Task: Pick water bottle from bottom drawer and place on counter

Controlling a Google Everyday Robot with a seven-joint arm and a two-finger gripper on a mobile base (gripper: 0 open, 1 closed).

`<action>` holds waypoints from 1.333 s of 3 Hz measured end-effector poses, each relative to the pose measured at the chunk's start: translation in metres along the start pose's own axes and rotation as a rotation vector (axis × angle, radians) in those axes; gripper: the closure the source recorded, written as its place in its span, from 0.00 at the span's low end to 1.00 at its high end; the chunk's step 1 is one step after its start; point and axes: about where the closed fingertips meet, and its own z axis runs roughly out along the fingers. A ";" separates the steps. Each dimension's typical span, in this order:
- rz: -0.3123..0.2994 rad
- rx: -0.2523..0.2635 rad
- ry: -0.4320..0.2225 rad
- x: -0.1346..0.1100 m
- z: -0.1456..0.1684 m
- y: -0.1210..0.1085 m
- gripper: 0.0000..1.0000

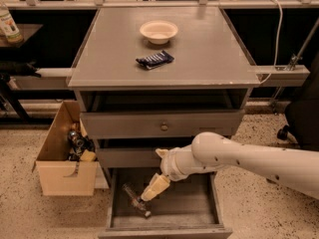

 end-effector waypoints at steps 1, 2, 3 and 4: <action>0.030 0.025 -0.005 0.028 0.032 0.001 0.00; 0.059 0.029 -0.021 0.056 0.061 0.004 0.00; 0.080 0.012 -0.058 0.076 0.090 0.010 0.00; 0.084 0.005 -0.067 0.078 0.094 0.011 0.00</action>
Offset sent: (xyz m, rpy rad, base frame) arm -0.0110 0.0053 -0.1295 0.0437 0.0331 -0.0947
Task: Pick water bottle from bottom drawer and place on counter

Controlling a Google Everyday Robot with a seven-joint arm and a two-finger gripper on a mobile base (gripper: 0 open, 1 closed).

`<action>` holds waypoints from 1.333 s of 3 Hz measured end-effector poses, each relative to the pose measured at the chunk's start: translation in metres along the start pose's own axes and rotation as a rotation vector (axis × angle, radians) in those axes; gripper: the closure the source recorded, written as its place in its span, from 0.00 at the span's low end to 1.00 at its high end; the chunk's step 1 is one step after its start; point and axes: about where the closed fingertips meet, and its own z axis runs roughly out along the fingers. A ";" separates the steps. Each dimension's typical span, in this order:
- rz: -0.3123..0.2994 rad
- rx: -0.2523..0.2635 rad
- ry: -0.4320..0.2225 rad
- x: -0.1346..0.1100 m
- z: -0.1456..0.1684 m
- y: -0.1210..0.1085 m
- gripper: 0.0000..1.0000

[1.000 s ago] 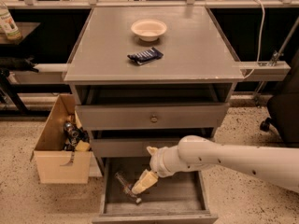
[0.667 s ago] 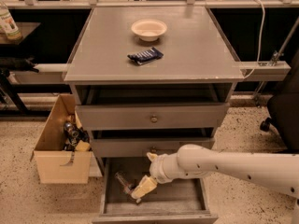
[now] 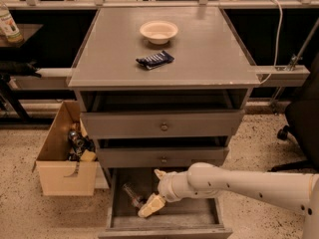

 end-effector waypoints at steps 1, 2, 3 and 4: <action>-0.007 0.011 -0.082 -0.003 0.008 -0.009 0.00; 0.007 0.000 -0.166 0.005 0.024 -0.009 0.00; 0.015 -0.005 -0.212 0.010 0.032 -0.010 0.00; 0.022 -0.010 -0.251 0.014 0.039 -0.010 0.00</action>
Offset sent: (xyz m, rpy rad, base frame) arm 0.0138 0.0150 -0.0393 0.2572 -0.0618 -0.0435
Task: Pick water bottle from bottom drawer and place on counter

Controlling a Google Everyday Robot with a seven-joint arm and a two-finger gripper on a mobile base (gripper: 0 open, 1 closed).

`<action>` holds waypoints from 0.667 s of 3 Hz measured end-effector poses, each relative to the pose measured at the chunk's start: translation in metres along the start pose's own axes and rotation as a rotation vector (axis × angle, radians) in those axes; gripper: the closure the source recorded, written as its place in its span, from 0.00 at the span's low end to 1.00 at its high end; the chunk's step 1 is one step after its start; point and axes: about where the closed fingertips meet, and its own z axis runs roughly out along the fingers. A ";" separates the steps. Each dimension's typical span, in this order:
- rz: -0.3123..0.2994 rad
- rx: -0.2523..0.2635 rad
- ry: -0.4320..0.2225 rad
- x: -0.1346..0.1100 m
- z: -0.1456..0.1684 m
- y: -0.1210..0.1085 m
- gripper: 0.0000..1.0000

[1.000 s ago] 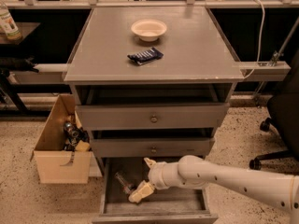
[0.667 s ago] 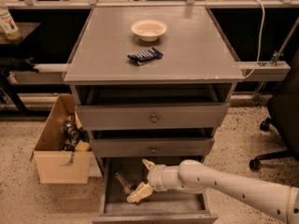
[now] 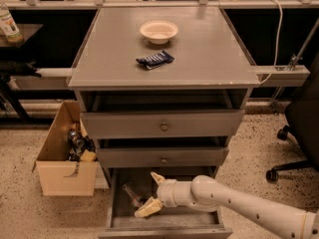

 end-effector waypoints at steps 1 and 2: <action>0.000 0.000 0.000 0.000 0.000 0.000 0.00; 0.058 0.028 0.059 0.032 0.028 -0.024 0.00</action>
Offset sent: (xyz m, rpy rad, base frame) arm 0.0379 0.0062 -0.0807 -0.1043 0.1159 -0.0728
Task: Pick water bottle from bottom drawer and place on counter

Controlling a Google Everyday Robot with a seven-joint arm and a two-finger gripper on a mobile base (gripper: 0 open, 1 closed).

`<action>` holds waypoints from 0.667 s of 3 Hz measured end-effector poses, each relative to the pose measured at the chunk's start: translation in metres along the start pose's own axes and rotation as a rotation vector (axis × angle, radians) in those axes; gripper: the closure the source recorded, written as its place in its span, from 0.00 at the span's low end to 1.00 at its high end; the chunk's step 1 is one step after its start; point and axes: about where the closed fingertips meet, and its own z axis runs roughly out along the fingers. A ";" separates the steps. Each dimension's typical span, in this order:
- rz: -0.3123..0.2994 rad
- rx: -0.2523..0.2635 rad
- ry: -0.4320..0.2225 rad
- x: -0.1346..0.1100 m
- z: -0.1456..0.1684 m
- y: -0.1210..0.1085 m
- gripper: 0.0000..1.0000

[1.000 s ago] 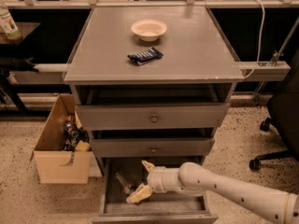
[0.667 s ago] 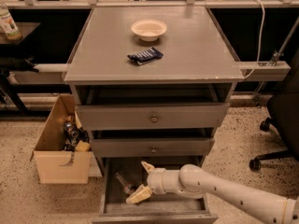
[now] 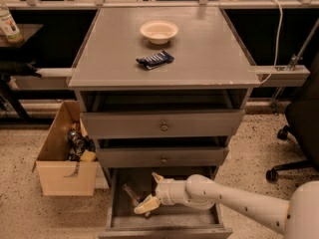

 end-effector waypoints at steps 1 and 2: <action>0.052 0.036 0.027 0.025 0.024 -0.022 0.00; 0.063 0.074 0.060 0.049 0.051 -0.035 0.00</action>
Offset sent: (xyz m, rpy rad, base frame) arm 0.0452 0.0140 -0.1163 -0.1194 0.0404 -0.1356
